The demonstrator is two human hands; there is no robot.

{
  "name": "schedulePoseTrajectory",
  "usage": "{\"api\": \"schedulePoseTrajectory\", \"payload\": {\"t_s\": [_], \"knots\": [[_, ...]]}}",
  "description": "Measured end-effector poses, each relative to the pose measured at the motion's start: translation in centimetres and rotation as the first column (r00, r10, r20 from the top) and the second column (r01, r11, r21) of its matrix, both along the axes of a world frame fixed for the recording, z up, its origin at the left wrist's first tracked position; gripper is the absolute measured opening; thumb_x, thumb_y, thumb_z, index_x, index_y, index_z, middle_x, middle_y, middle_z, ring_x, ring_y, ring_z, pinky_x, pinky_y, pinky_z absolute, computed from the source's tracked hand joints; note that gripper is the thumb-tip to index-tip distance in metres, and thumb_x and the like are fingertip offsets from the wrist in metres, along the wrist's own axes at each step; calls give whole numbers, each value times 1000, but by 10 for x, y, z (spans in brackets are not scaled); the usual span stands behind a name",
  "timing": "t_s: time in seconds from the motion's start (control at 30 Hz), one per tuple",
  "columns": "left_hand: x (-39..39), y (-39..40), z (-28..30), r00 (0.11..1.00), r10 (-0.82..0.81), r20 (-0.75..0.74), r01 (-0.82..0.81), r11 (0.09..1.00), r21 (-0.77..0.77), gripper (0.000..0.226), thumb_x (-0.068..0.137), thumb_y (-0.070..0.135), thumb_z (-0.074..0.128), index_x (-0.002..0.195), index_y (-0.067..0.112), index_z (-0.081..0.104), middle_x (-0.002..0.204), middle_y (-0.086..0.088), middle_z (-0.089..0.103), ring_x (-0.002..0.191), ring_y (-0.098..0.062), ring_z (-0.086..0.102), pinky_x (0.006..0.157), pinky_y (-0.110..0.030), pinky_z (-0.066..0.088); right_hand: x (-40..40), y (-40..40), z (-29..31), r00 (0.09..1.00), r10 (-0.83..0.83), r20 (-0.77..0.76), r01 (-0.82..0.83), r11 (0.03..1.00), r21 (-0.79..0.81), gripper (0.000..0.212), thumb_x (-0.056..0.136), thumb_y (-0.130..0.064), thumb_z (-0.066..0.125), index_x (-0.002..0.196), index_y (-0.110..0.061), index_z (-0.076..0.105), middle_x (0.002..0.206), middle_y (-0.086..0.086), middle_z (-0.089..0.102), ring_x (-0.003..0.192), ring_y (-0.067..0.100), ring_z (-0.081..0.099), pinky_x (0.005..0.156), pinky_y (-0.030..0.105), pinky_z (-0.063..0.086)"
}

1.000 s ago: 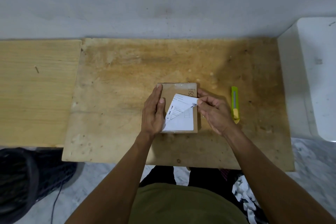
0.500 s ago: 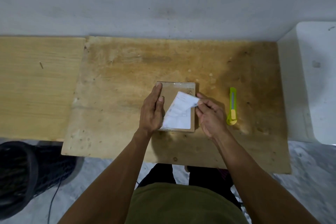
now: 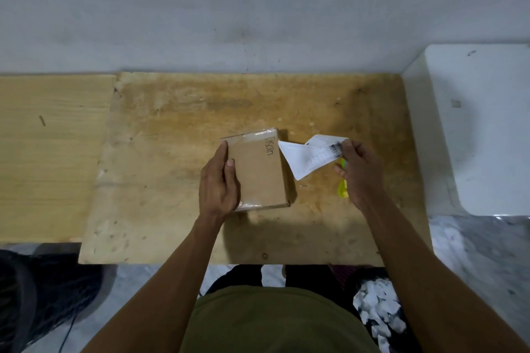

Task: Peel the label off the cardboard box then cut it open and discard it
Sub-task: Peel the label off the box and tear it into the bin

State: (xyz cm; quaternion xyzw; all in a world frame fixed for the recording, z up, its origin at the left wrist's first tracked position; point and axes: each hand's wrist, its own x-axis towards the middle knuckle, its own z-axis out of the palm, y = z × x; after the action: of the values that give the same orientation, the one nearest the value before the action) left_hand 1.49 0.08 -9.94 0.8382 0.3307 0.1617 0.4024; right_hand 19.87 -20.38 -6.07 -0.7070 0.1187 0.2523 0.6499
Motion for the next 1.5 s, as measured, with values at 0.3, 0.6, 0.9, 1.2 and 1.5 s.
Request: {"api": "schedulePoseTrajectory", "payload": {"t_s": [0.3, 0.6, 0.9, 1.2, 1.5], "knots": [[7, -7, 2, 983, -32, -181, 41, 998, 46, 58, 104, 41, 27, 153, 13, 36, 158, -12, 39, 151, -28, 25, 120, -44, 27, 2, 6, 36, 976, 21, 217, -3, 997, -83, 19, 96, -30, 58, 79, -27, 65, 73, -9, 62, 70, 8, 53, 69, 33, 48], [26, -5, 73, 994, 83, 69, -75, 990, -120, 42, 102, 38, 46, 139, 20, 57, 160, -5, 33, 149, -20, 27, 114, -31, 29, -28, 30, 53, 938, 97, 332, -64, 992, -109, 24, 96, -25, 57, 75, -16, 63, 66, -15, 59, 62, 1, 49, 61, 26, 39], [55, -6, 103, 940, -336, -53, 338, 907, 250, 19, 96, 39, 60, 101, 32, 76, 96, 14, 75, 102, -17, 65, 99, -52, 40, -31, 39, 78, 929, 130, 346, -126, 991, -32, 17, 95, -25, 61, 82, -22, 72, 75, -6, 70, 70, 6, 60, 68, 31, 50], [59, -12, 125, 937, -332, -112, 350, 870, 347, 21, 97, 30, 57, 97, 24, 77, 86, 8, 73, 91, -19, 60, 101, -52, 34, -5, 22, 87, 410, 586, 699, -313, 810, -496, 23, 88, -27, 67, 109, -20, 72, 109, -7, 65, 102, 10, 56, 86, 25, 45], [74, -12, 141, 940, -342, 10, 309, 861, 404, 17, 93, 29, 62, 86, 23, 77, 78, 11, 74, 72, -13, 61, 86, -48, 47, 20, 20, 101, 140, 738, 660, -326, 664, -673, 15, 95, -26, 55, 88, -18, 66, 86, -7, 61, 86, 15, 50, 71, 36, 46]]}}
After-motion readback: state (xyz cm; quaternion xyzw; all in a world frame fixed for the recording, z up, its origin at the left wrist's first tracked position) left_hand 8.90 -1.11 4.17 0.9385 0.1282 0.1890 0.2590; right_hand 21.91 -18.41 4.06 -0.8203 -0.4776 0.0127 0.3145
